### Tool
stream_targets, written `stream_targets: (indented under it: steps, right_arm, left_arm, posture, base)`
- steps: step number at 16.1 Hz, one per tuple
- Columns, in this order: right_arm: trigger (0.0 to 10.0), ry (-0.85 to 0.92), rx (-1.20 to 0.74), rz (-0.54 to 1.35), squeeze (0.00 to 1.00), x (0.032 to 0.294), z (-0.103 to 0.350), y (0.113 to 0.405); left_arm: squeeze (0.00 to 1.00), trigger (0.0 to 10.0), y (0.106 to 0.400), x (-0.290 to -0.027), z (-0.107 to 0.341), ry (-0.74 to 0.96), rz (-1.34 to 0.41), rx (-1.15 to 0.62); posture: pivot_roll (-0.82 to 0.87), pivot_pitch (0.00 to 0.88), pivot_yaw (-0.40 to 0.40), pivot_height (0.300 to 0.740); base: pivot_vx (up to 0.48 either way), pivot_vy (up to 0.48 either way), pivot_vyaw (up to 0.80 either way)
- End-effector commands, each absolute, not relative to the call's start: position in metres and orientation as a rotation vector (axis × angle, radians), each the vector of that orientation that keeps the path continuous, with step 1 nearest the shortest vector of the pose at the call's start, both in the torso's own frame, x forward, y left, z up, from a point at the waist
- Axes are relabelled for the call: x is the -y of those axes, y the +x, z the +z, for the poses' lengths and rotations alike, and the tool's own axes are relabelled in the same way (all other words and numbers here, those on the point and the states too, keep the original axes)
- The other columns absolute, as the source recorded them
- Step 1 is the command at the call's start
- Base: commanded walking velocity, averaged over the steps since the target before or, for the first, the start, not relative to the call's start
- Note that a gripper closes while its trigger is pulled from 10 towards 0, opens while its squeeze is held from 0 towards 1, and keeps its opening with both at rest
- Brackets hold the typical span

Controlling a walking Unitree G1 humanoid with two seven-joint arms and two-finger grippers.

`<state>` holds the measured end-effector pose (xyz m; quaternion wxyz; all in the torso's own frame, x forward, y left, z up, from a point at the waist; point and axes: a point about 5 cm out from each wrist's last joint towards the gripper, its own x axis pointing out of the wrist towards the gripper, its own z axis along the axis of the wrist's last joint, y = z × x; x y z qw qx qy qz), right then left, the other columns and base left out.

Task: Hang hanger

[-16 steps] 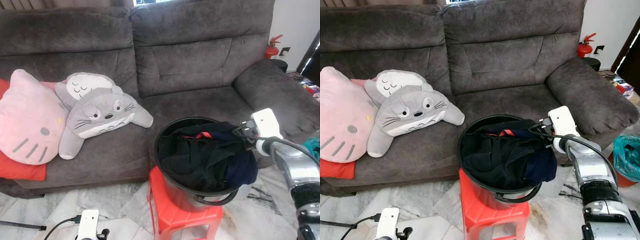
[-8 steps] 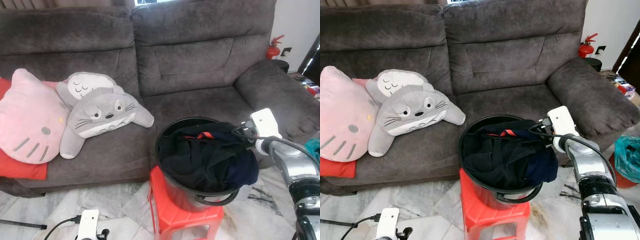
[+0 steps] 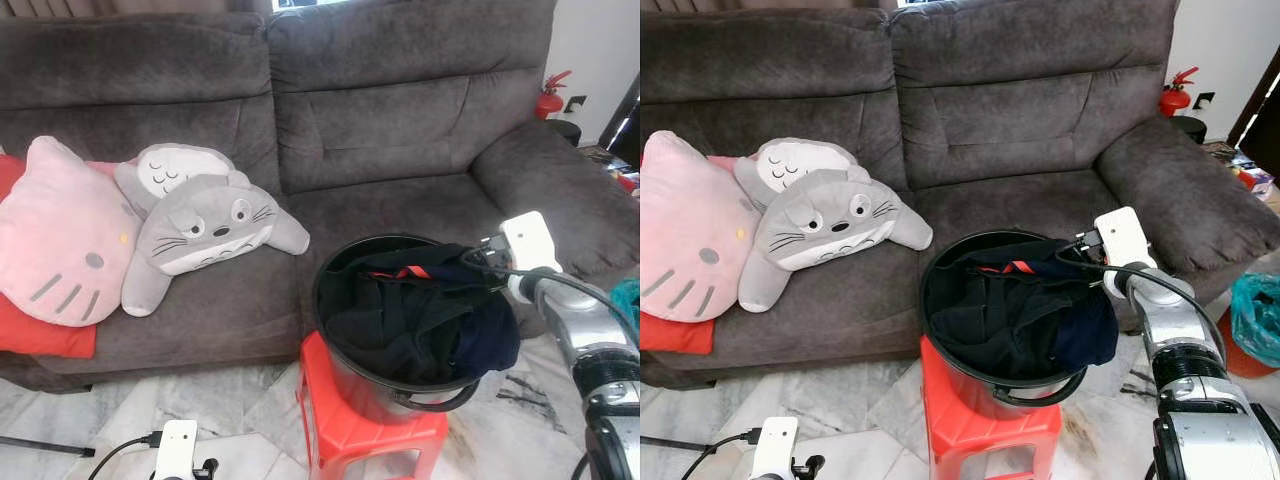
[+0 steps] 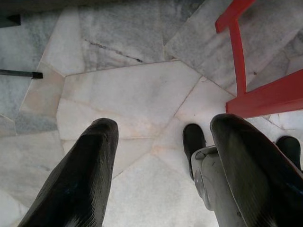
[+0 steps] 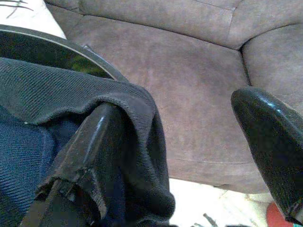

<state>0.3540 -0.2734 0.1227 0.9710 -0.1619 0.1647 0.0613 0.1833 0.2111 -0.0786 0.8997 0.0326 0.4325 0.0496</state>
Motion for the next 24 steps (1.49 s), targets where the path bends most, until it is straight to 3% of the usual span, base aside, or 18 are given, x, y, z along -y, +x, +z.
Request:
stream_targets:
  steps: [1, 10, 18, 19, 20, 24]
  right_arm:
    - [10.0, -0.329, -0.314, 0.134, 0.0, 0.269, 0.127, 0.358]
    - [10.0, -0.32, -0.323, 0.153, 0.0, 0.261, 0.119, 0.36]
    - [10.0, -0.328, -0.34, 0.104, 0.0, 0.272, 0.118, 0.358]
    - [3.3, -0.327, -0.342, 0.089, 0.0, 0.274, 0.117, 0.358]
    - [0.0, -0.326, -0.337, 0.087, 0.0, 0.274, 0.118, 0.358]
    - [0.0, -0.325, -0.334, 0.086, 0.0, 0.274, 0.118, 0.358]
  left_arm:
    - [0.0, 10.0, 0.178, -0.214, -0.081, 0.081, 0.105, -0.921]
    - [0.0, 10.0, 0.179, -0.213, -0.081, 0.083, 0.104, -0.919]
    - [0.0, 10.0, 0.177, -0.217, -0.081, 0.092, 0.11, -0.92]
    - [0.0, 10.0, 0.177, -0.217, -0.081, 0.095, 0.111, -0.919]
    - [0.0, 10.0, 0.177, -0.218, -0.08, 0.097, 0.112, -0.919]
    - [0.0, 10.0, 0.177, -0.219, -0.08, 0.102, 0.115, -0.92]
  posture:
    - [-0.1, 0.0, 0.056, 0.74]
    - [-0.1, 0.0, 0.052, 0.74]
    - [-0.09, 0.0, 0.059, 0.74]
    - [-0.08, 0.0, 0.06, 0.74]
    - [-0.08, 0.0, 0.06, 0.74]
    - [-0.08, 0.0, 0.062, 0.74]
  base:
    - [0.0, 0.0, 0.0]
    - [0.0, 0.0, 0.0]
    - [0.0, 0.0, 0.0]
    - [0.0, 0.0, 0.0]
    - [0.0, 0.0, 0.0]
    - [0.0, 0.0, 0.0]
